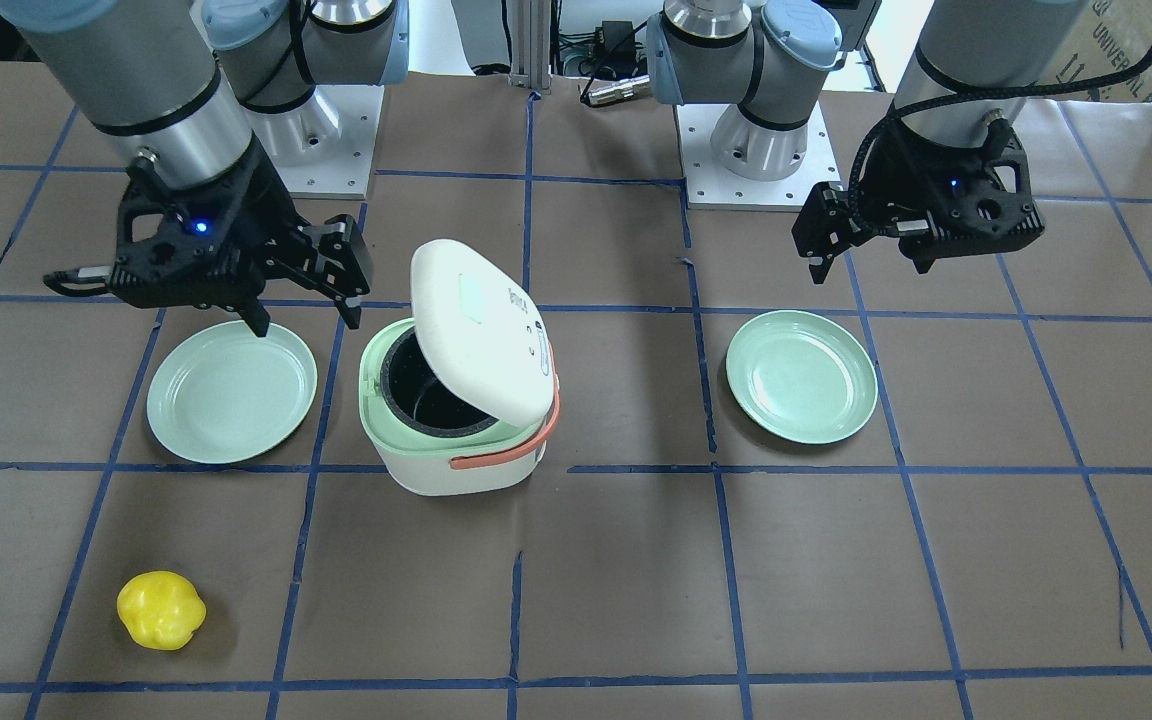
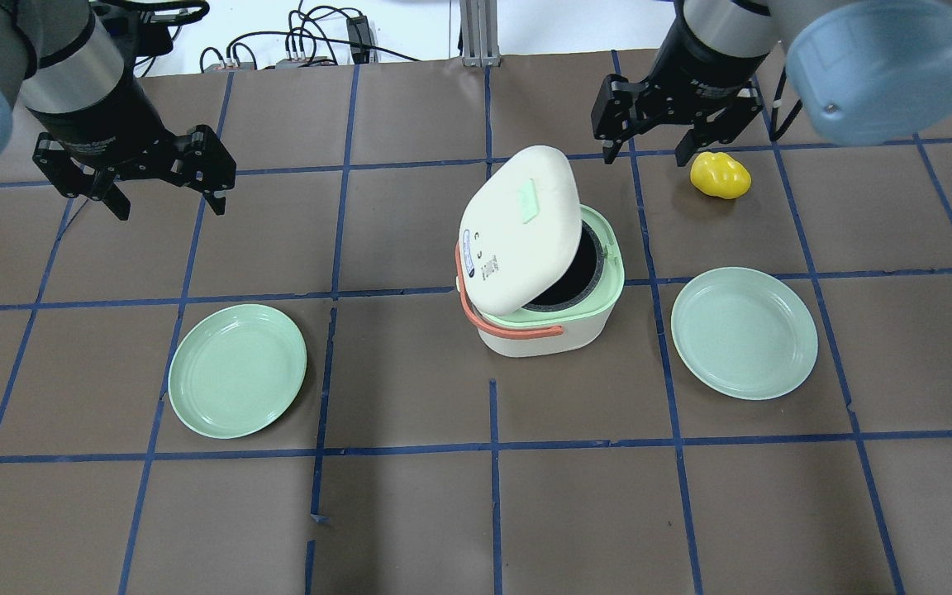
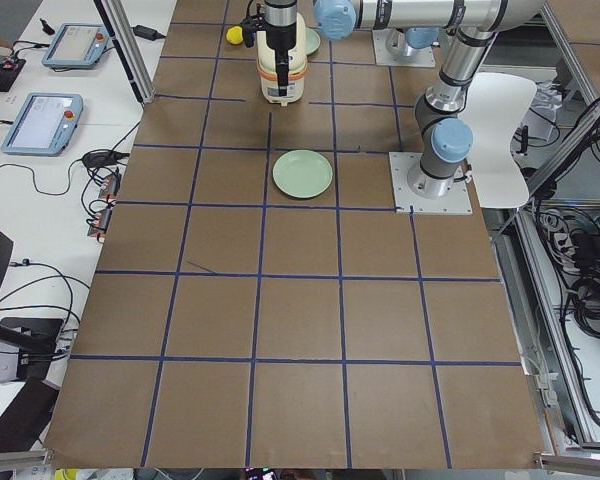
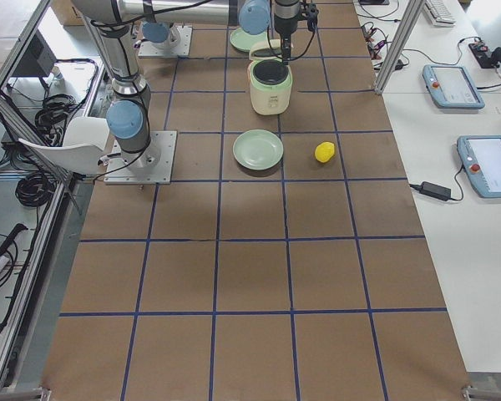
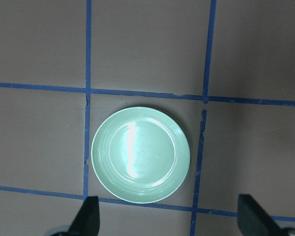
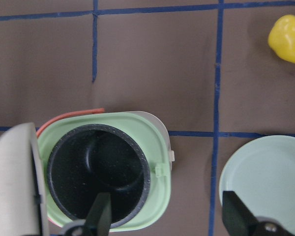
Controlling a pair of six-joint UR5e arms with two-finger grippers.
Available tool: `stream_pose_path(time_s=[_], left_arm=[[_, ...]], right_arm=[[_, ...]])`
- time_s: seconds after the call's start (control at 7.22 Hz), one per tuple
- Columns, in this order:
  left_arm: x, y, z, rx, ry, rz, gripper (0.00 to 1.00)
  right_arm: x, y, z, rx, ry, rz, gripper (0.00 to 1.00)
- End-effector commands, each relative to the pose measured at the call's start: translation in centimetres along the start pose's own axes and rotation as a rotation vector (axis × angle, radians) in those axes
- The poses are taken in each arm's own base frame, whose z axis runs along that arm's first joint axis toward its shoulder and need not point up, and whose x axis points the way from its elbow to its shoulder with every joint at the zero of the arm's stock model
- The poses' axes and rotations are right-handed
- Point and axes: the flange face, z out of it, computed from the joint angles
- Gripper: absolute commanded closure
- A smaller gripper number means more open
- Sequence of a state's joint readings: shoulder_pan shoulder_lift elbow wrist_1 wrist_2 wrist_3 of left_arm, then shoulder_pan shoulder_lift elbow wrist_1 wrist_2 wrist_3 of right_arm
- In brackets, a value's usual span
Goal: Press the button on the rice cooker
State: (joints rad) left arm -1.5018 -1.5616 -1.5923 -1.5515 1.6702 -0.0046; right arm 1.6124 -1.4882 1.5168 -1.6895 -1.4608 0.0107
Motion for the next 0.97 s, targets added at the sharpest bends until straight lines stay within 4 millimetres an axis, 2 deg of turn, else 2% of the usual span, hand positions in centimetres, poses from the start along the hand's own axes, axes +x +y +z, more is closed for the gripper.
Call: stream_pose_path(time_s=[0.0,0.14,0.42,0.55,0.83], left_arm=[[0.0,0.0,0.0,0.001,0.0,0.0,0.0],[0.0,0.0,0.0,0.001,0.0,0.0,0.0],[0.0,0.0,0.0,0.001,0.0,0.0,0.0],[0.0,0.0,0.0,-0.001,0.0,0.0,0.0],[0.0,0.0,0.0,0.001,0.0,0.0,0.0]], right_arm=[[3.6,2.0,-3.0,-0.018,0.079,-0.031,0.19],[5.1,3.0,-2.4,-0.042,0.078,-0.05,0.19],[5.0,4.0,-1.8,-0.043,0.074,-0.038,0.19],[5.0,3.9,-2.6,-0.037,0.081,-0.037,0.18],[4.9,3.6,-2.6,-0.038,0.084,-0.037,0.17]])
